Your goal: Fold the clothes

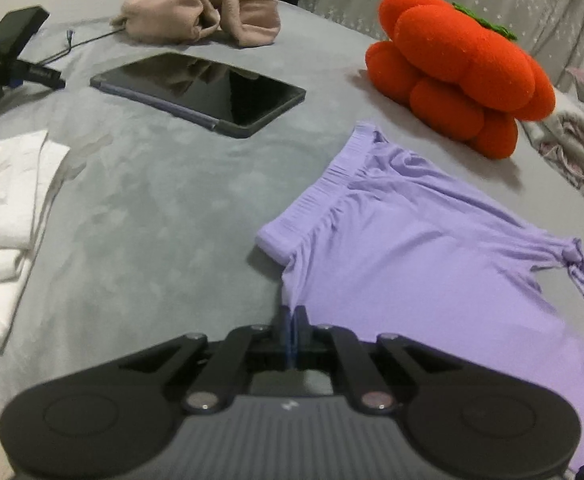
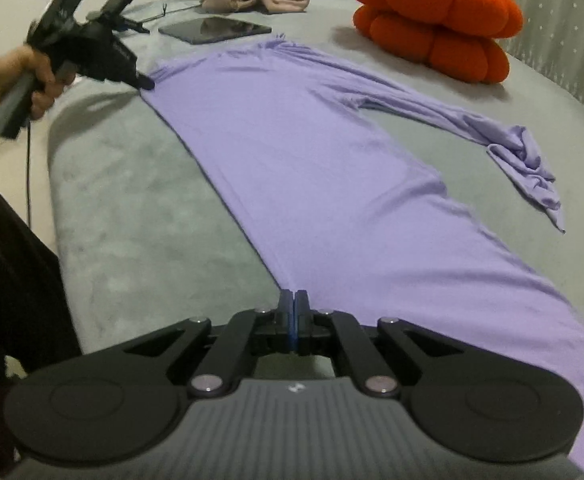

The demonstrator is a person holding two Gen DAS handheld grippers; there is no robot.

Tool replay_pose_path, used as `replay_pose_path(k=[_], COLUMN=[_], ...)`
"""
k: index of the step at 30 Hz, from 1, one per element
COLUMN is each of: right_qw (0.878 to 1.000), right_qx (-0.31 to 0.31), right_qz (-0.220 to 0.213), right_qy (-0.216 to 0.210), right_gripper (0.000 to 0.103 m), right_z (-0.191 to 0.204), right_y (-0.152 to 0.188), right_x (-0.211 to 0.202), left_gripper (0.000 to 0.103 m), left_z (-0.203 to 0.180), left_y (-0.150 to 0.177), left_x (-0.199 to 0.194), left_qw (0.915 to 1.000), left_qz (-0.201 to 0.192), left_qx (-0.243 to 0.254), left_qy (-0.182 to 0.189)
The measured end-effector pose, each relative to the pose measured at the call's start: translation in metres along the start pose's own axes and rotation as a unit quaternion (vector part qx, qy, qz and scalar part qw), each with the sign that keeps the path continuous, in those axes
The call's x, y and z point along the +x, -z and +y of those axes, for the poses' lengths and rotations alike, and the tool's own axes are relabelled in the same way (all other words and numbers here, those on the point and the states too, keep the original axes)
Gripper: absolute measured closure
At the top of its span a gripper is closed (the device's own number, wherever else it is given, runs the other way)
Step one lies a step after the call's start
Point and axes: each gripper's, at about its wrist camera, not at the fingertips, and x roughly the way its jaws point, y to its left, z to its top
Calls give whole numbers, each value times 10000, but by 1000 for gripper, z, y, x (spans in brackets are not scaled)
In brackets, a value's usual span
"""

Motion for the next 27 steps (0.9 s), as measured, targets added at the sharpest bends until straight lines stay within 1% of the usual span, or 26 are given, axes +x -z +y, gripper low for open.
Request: replay_pose_path(k=[1,2,3,4,5,6,7,8,9,10,12,13,15,17,20,22,24,27], right_qw=[10000,10000,10000,9999,9999,9998,9997,9995,9992,9988,9974,9965,9939,9898,9798,9702,9596,9451], right_qx=[-25,14,61,117,143,166,185,215,283,376,567,657,858,1103,1557,1907,2275,2699], right_qz=[-18,-28,-41,-56,-59,-68,-88,-124,-183,-196,-209,-219,-215,-189,-162,-173,-183,-162], right_qy=[23,26,21,12,46,88,146,199,232,264,388,459,651,877,1245,1483,1645,1837], right_gripper=[102,102,98,91,88,74,57,54,54,54,54,54,54,54,53,52,51,51], right_z=[1,1,-1,-2,-3,-4,-5,-6,-8,-11,-19,-23,-32,-44,-61,-72,-85,-99], right_y=[0,-1,-1,-1,0,0,2,3,5,6,10,13,19,26,37,45,53,64], right_x=[0,-1,-2,-4,-6,-9,-13,-17,-22,-25,-31,-34,-40,-46,-54,-59,-64,-68], left_gripper=[99,99,97,95,89,82,74,70,62,57,52,47,45,45,45,44,44,44], left_z=[-1,-1,-1,-1,-2,-3,-3,-4,-6,-7,-10,-11,-15,-20,-34,-49,-68,-99], left_y=[0,-1,-1,-1,0,0,1,1,1,0,-1,-2,-3,-4,-3,2,9,21], left_x=[0,-1,-1,-2,-3,-4,-5,-7,-9,-12,-17,-19,-23,-28,-33,-35,-34,-32], left_qw=[10000,10000,10000,10000,10000,10000,10000,10000,9999,9997,9992,9988,9979,9973,9974,9961,9935,9870], left_qz=[-6,-21,-26,-19,-31,-46,-58,-79,-110,-157,-245,-282,-358,-453,-556,-626,-642,-629], left_qx=[28,29,7,10,30,26,24,27,32,52,101,134,199,269,416,621,923,1413], left_qy=[-16,-28,-16,-7,-1,-2,5,-5,-63,-153,-302,-373,-508,-509,-214,7,163,442])
